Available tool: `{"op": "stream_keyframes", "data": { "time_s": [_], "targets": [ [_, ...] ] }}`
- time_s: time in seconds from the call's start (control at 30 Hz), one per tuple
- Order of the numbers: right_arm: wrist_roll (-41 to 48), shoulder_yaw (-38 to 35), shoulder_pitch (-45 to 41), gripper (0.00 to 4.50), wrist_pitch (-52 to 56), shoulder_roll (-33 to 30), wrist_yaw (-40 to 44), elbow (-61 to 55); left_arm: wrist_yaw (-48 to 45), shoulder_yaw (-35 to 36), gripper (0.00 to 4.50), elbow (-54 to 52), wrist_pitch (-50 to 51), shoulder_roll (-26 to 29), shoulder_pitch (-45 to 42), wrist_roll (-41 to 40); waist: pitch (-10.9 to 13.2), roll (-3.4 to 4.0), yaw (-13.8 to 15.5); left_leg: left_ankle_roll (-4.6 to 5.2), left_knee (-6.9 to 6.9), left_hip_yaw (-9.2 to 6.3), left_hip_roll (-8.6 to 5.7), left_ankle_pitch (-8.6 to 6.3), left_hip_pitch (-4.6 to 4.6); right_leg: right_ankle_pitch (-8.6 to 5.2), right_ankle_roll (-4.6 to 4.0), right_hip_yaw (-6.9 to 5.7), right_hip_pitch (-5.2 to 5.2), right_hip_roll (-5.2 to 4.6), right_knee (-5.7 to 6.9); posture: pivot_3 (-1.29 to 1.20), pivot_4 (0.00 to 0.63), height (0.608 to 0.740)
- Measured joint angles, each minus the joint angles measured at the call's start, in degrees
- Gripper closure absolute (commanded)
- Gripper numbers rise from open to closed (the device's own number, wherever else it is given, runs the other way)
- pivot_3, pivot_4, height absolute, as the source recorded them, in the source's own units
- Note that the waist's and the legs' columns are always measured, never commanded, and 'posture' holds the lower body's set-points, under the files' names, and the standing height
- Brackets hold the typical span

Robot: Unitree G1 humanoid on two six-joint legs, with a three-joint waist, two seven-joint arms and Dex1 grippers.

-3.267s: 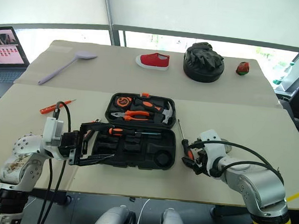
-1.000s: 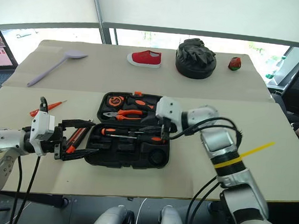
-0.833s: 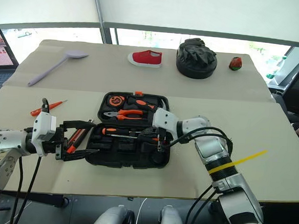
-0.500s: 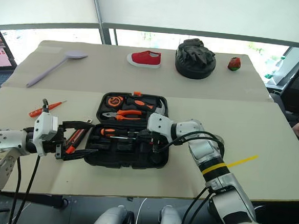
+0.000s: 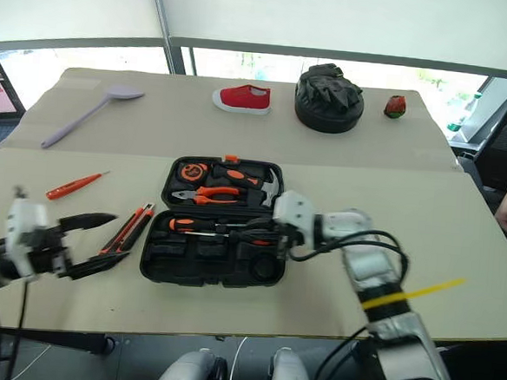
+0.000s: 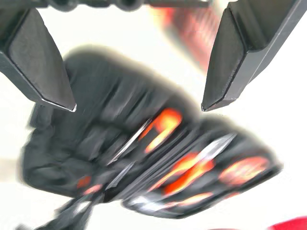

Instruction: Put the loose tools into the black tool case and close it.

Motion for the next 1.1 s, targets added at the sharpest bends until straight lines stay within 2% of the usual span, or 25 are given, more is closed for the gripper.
{"op": "stream_keyframes", "data": {
  "time_s": [0.1, 0.23, 0.37, 0.47, 0.53, 0.7, 0.83, 0.97, 1.1],
  "targets": [
    [5.03, -5.59, 7.52, 1.5, -2.13, -0.5, -0.32, -5.17, 3.52, 7.23, 0.0, 6.46, -1.68, -0.23, 4.63, 1.37, -0.01, -0.01, 0.21, -0.04, -0.01, 0.0, 0.1, 0.0, 0.08, -0.05, -0.08, 0.05, 0.06, 0.02, 0.01, 0.0, 0.15, 0.74],
    [11.49, -12.54, 15.63, 0.03, -8.28, 0.41, 0.79, -6.35, 8.8, 13.54, 0.0, 13.69, -2.63, -0.2, 9.13, 4.28, -0.01, -0.02, 0.42, -0.06, 0.02, 0.02, 0.1, 0.01, 0.16, -0.05, -0.09, 0.06, 0.16, -0.07, 0.01, 0.0, 0.15, 0.74],
    [14.19, -16.48, 21.32, 0.03, -9.3, 0.17, -0.97, -8.25, 11.89, 16.1, 0.0, 17.41, -1.4, -0.37, 9.63, 4.78, -0.04, -0.07, 1.19, -0.31, 0.01, -0.01, 0.11, -0.14, 0.29, -0.05, -0.08, 0.06, 0.15, -0.15, -0.05, 0.0, 0.15, 0.74],
    [14.64, -17.27, 24.03, 0.03, -9.3, 0.47, -2.74, -9.83, 15.35, 17.29, 0.0, 17.68, 1.61, -1.28, 6.96, 2.74, -0.05, -0.09, 1.6, -0.35, 0.04, 0.0, 0.11, -0.16, 0.29, -0.05, -0.08, 0.07, 0.16, -0.19, -0.03, 0.0, 0.15, 0.74],
    [14.62, -17.06, 24.87, 0.03, -9.19, 1.35, -4.76, -12.09, 17.64, 15.95, 0.0, 17.93, 3.69, -1.12, 2.39, 2.9, -0.05, -0.09, 1.85, -0.4, 0.05, 0.0, 0.09, -0.14, 0.32, -0.05, -0.08, 0.05, 0.16, -0.21, 0.03, 0.0, 0.15, 0.74],
    [14.54, -14.22, 23.38, 0.03, -7.82, 2.88, -8.0, -15.7, 21.75, 5.97, 0.0, 22.49, 7.48, 2.14, -14.4, 5.98, -0.1, -0.21, 2.2, -0.39, 0.08, 0.0, 0.01, -0.06, 0.38, -0.03, -0.09, -0.09, 0.16, -0.08, 0.17, 0.0, 0.15, 0.74],
    [14.63, -12.28, 20.46, 0.03, -6.42, 4.17, -10.06, -17.57, 22.84, -4.57, 0.0, 36.88, 6.3, 4.86, -32.67, 13.43, -0.09, -0.3, 1.62, -0.15, 0.04, 0.11, -0.13, 0.08, 0.37, -0.02, -0.08, -0.15, 0.19, 0.23, 0.29, 0.0, 0.15, 0.74],
    [14.91, -11.75, 19.71, 0.03, -3.66, 4.45, -12.87, -22.31, 23.0, -14.47, 0.0, 57.71, 0.93, 3.16, -51.09, 22.32, -0.08, -0.35, 1.49, -0.06, 0.09, 0.38, -0.21, 0.03, 0.25, -0.02, -0.07, -0.2, 0.02, 0.31, 0.39, 0.0, 0.15, 0.74],
    [15.37, -11.43, 20.67, 0.03, -1.49, 4.08, -14.9, -26.26, 24.15, -18.66, 0.0, 69.01, -3.09, 0.86, -58.87, 27.15, -0.09, -0.38, 1.09, 0.03, 0.11, 0.56, -0.19, -0.02, 0.11, 0.06, 0.06, -0.16, 0.0, 0.29, 0.39, 0.0, 0.15, 0.74]
  ]
}}
